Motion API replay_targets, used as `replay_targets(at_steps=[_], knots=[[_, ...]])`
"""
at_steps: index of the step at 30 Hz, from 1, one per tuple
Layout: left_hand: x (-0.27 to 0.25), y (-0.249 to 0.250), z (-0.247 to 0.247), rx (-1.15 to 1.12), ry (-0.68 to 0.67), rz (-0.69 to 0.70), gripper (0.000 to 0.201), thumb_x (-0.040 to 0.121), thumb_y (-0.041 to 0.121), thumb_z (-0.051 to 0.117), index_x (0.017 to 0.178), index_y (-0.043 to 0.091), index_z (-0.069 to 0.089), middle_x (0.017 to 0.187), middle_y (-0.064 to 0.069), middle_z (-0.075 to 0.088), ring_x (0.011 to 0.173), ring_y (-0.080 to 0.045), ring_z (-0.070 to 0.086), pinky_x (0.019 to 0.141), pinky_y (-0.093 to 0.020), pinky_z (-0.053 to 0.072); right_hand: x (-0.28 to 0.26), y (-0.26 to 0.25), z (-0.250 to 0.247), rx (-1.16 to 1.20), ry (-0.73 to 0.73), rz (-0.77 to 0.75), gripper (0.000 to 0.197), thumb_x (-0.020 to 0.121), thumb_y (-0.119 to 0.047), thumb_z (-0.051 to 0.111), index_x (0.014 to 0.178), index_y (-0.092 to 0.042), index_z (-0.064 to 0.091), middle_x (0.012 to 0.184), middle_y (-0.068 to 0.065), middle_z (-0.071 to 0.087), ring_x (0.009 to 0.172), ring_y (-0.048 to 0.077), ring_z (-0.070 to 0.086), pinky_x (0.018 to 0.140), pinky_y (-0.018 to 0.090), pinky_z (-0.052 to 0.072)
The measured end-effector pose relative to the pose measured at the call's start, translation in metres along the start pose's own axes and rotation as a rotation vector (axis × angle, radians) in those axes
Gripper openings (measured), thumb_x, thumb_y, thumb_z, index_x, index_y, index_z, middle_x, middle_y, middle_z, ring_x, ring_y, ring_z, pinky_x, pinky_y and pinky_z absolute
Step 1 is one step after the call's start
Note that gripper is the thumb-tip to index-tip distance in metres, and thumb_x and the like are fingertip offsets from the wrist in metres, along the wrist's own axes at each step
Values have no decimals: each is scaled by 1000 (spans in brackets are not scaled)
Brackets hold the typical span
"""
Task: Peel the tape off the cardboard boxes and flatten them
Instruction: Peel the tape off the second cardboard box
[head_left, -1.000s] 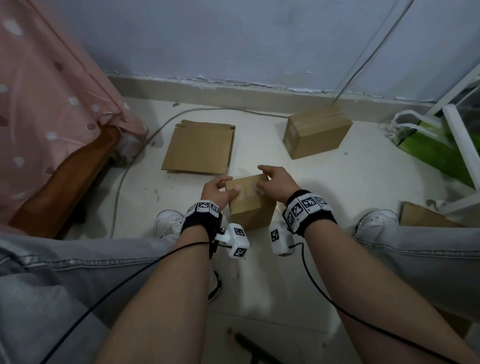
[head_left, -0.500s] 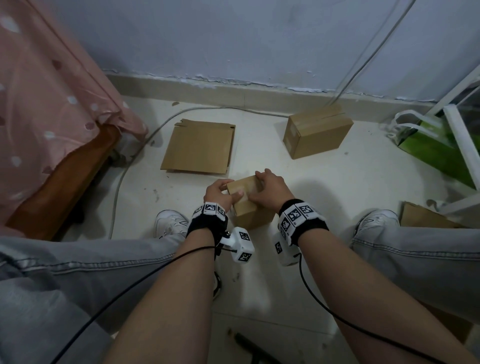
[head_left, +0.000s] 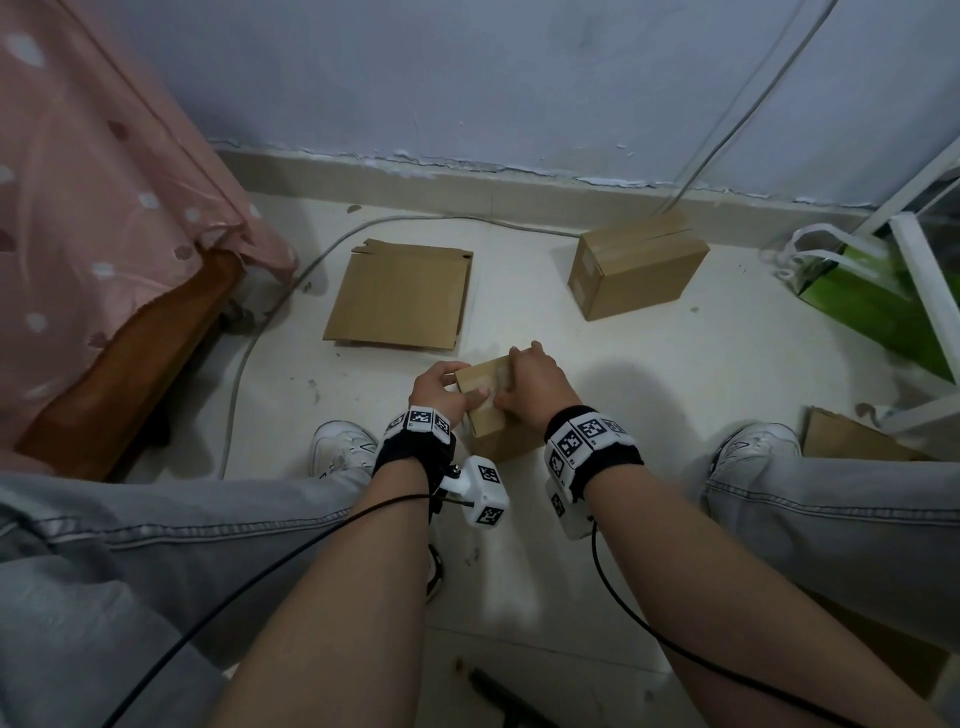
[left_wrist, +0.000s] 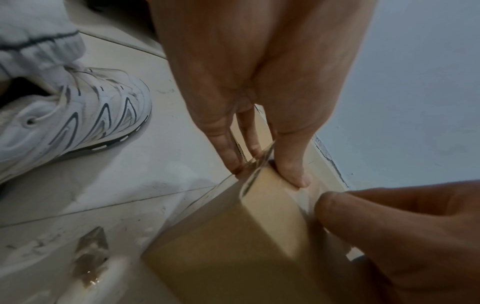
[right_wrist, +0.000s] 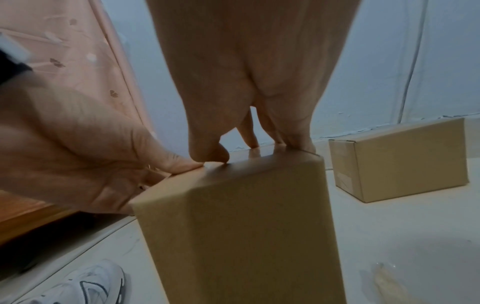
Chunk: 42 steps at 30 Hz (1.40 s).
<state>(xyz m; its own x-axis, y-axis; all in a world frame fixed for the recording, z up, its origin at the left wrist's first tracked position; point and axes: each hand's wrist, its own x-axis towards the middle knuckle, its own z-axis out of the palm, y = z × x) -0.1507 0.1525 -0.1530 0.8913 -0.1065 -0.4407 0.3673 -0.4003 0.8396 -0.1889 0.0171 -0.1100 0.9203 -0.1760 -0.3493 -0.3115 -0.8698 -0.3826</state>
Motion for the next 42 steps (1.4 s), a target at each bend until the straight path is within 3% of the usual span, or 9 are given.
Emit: replay_targets(at_steps=[5,11,16,19,22,25,30,35,42], knots=[[-1,0,-2,10,-10,-9,44,74,11,82,115,18,66,107,-1,65,100,-19,62,86,-28,49,-4,6,0,62,22,-18,35,92,-28,56,118,-5,54,121,17,49,107,37,56,97,44,44],[-2,1,-3,-14,-29,-24,46,75,10,81,117,16,65,105,-1,64,99,-17,60,83,-26,47,-11,16,-7,111,-17,-30,63,90,-29,67,144,-9,42,148,18,36,129,38,45,108,39,35],[-3,0,-2,-56,-31,-32,46,76,8,81,119,14,65,107,-2,65,97,-17,60,81,-25,45,-11,16,9,207,144,-22,23,89,-15,66,111,-9,67,137,13,49,123,34,51,107,40,38],[-3,1,-3,-58,-33,-34,46,75,8,81,118,15,65,109,-3,66,96,-17,61,80,-25,46,-11,11,15,-30,173,-79,13,91,-15,58,97,-10,69,128,10,53,128,30,44,116,52,20],[-1,1,-3,-55,-24,-31,45,75,8,81,117,17,65,111,-4,66,95,-17,61,78,-25,47,-14,6,17,-265,123,-179,34,85,-18,63,118,-8,62,141,12,45,143,30,26,118,57,-3],[-2,0,-2,-46,-25,-23,45,76,7,80,118,16,65,110,-5,66,96,-18,61,79,-25,47,-15,2,21,-343,109,-234,47,79,-12,64,123,1,53,126,18,48,130,33,38,120,53,5],[-2,1,-3,-20,-27,-8,46,75,9,81,117,15,64,110,-5,65,99,-18,61,82,-27,48,-15,-1,20,-362,159,-218,30,82,2,54,112,4,55,114,17,43,111,34,41,104,39,30],[-2,0,-5,-12,-32,-11,42,75,10,82,112,18,63,107,-4,65,96,-19,61,81,-26,47,-15,1,14,-353,281,-119,33,84,10,40,115,8,51,115,21,45,106,33,41,92,35,38],[1,-1,-4,-14,-8,-23,38,72,13,84,101,24,63,100,-1,66,99,-21,65,88,-32,53,0,19,-9,-23,118,49,30,94,0,40,122,7,46,127,23,45,118,38,47,101,39,39]])
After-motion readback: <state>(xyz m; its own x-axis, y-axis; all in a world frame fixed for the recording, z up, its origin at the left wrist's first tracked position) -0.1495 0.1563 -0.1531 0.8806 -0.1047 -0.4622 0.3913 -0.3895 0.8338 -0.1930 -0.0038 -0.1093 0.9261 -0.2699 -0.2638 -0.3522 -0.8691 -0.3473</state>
